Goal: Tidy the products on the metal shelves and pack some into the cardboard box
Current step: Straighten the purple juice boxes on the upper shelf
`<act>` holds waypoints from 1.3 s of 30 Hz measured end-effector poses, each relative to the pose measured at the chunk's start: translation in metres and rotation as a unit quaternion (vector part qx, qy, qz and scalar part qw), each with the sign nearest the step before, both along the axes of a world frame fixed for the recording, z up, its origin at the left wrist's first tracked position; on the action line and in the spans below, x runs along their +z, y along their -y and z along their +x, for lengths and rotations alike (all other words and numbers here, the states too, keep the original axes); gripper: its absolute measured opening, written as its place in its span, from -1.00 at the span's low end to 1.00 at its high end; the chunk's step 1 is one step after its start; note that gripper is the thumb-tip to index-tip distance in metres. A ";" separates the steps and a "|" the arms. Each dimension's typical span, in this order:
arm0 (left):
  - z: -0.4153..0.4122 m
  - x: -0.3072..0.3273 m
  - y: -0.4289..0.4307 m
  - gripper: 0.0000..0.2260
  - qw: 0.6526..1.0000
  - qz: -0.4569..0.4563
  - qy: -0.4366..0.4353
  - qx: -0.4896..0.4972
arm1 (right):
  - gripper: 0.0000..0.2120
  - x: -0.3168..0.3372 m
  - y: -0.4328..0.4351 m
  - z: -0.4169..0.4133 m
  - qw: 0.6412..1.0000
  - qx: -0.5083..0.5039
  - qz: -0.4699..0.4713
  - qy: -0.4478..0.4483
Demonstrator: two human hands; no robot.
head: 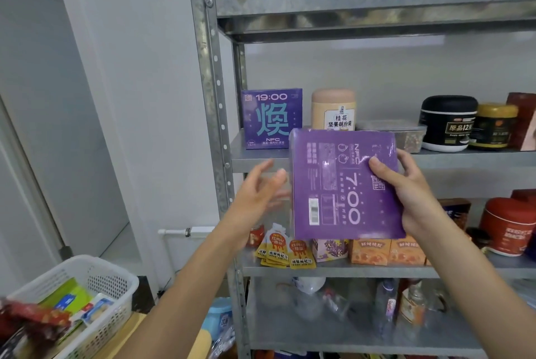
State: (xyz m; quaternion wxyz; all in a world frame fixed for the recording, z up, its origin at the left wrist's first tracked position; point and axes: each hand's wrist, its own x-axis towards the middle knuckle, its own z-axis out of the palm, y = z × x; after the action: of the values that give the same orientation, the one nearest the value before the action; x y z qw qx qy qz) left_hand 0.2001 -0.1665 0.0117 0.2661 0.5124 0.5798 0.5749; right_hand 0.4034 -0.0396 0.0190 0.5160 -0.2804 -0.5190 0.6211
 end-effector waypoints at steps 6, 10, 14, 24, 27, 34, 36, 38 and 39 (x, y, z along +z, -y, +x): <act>-0.013 0.012 -0.008 -0.32 0.987 0.079 -0.137 -0.018 | -0.42 0.016 0.015 0.007 0.977 0.066 0.150 0.135; -0.004 0.006 -0.009 -0.60 0.980 -0.024 -0.151 -0.128 | -0.41 0.024 0.022 0.007 0.946 0.103 0.239 0.192; 0.002 -0.006 -0.011 -0.74 0.993 0.012 -0.090 -0.074 | -0.40 0.026 0.017 0.004 0.908 0.044 0.329 0.255; 0.004 -0.016 -0.008 -0.71 0.988 0.037 0.149 -0.018 | -0.02 -0.044 0.041 -0.007 0.991 0.131 0.002 0.016; 0.008 -0.015 -0.011 -0.62 0.997 0.014 -0.035 0.072 | -0.52 -0.039 0.047 -0.015 0.997 0.042 0.056 0.006; 0.059 -0.003 0.000 -0.46 0.992 0.122 -0.007 -0.036 | -0.55 -0.045 0.063 -0.048 0.916 -0.168 0.309 0.195; 0.055 0.002 -0.003 -0.45 0.989 0.137 0.051 -0.007 | -0.36 -0.053 0.069 -0.056 0.902 -0.106 0.340 0.243; 0.045 0.006 -0.005 -0.48 0.986 0.138 0.084 0.033 | -0.30 -0.062 0.074 -0.061 0.846 -0.104 0.429 0.299; 0.039 0.006 -0.005 -0.54 0.985 0.140 0.095 0.045 | -0.30 -0.067 0.073 -0.062 0.810 -0.123 0.483 0.308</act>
State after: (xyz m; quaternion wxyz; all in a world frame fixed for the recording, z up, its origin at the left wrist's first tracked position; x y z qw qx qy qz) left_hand 0.2388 -0.1614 0.0176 0.2194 0.4613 0.4883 0.7075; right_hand 0.3416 -0.1127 -0.0483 0.4703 -0.2331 -0.8450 0.1022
